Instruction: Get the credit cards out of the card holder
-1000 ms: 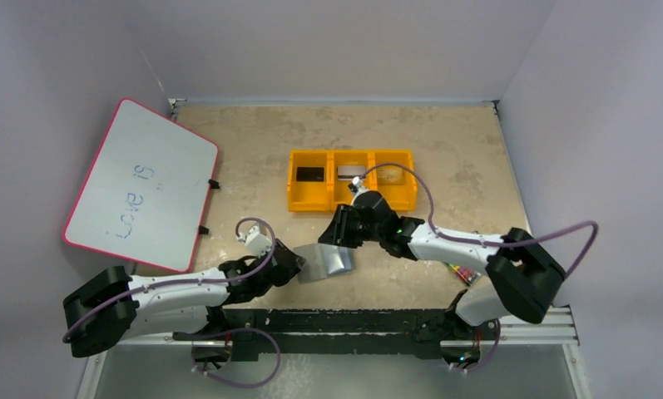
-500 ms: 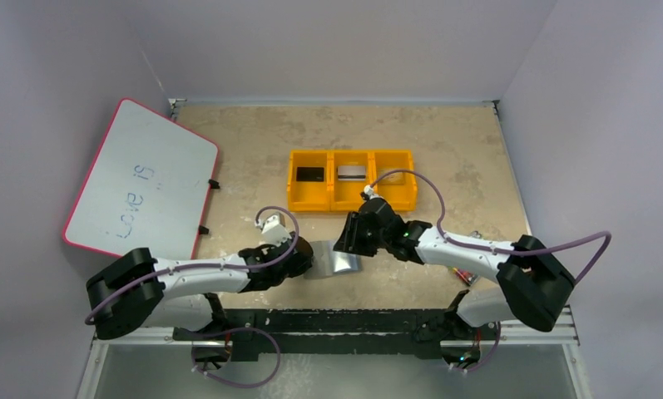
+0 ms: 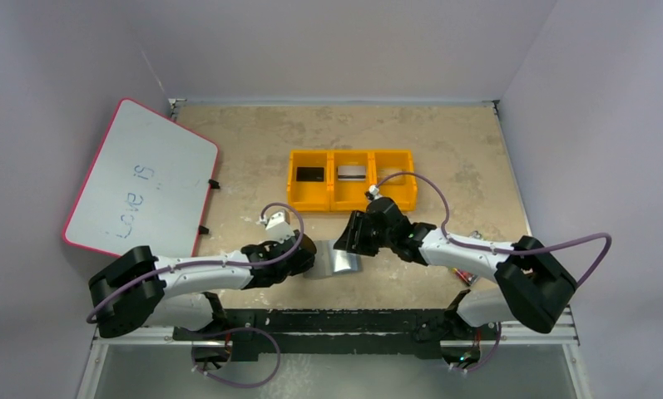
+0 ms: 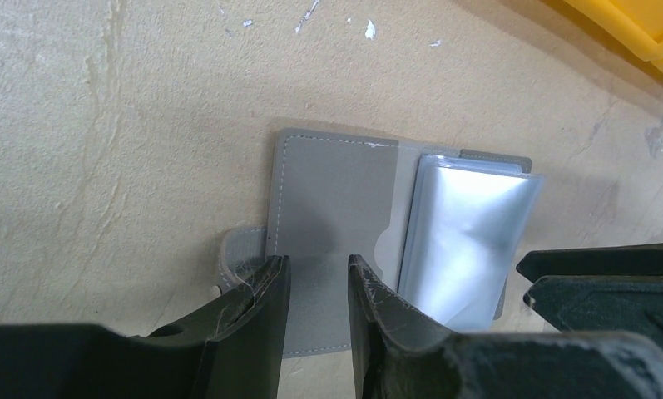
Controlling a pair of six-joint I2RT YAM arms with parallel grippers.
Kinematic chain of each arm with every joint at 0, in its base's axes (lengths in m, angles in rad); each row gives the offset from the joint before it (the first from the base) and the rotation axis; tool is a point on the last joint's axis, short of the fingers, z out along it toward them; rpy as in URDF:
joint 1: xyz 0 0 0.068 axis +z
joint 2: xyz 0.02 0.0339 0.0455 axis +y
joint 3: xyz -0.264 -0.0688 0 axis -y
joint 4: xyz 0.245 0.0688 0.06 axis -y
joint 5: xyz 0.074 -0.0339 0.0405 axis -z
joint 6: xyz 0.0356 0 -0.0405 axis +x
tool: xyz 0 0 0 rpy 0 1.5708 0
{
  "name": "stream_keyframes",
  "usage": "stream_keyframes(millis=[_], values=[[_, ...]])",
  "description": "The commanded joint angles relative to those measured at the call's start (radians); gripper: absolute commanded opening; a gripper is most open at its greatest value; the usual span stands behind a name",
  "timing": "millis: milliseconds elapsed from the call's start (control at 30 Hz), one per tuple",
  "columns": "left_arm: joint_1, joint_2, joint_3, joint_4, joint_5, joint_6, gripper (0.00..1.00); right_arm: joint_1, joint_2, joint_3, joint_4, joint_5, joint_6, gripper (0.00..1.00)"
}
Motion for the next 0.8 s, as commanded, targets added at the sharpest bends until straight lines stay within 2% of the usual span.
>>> stream_keyframes(millis=[0, 133, 233, 433, 567, 633, 767], values=[[0.002, -0.02, 0.04, -0.004, -0.011, 0.031, 0.32, 0.0, 0.006, 0.018, 0.053, -0.02, 0.024, 0.48], [0.002, -0.019, 0.048, -0.018, -0.007, 0.04, 0.32, 0.001, 0.017, 0.054, -0.05, 0.066, 0.01, 0.49], [0.002, -0.011, 0.053, -0.039, 0.0, 0.035, 0.32, -0.007, -0.021, 0.026, -0.037, 0.092, 0.022, 0.49], [0.002, 0.011, 0.086, -0.079, -0.004, 0.048, 0.32, -0.01, -0.004, -0.007, 0.054, 0.011, 0.004, 0.49], [0.003, 0.016, 0.083, -0.051, 0.009, 0.054, 0.32, -0.005, 0.03, 0.011, 0.036, 0.103, 0.014, 0.45], [0.003, 0.024, 0.087, -0.053, 0.012, 0.054, 0.32, -0.004, -0.003, -0.016, 0.069, 0.114, 0.026, 0.48], [0.003, 0.028, 0.078, -0.057, 0.011, 0.051, 0.32, -0.004, -0.041, -0.024, 0.027, 0.115, 0.037, 0.5]])
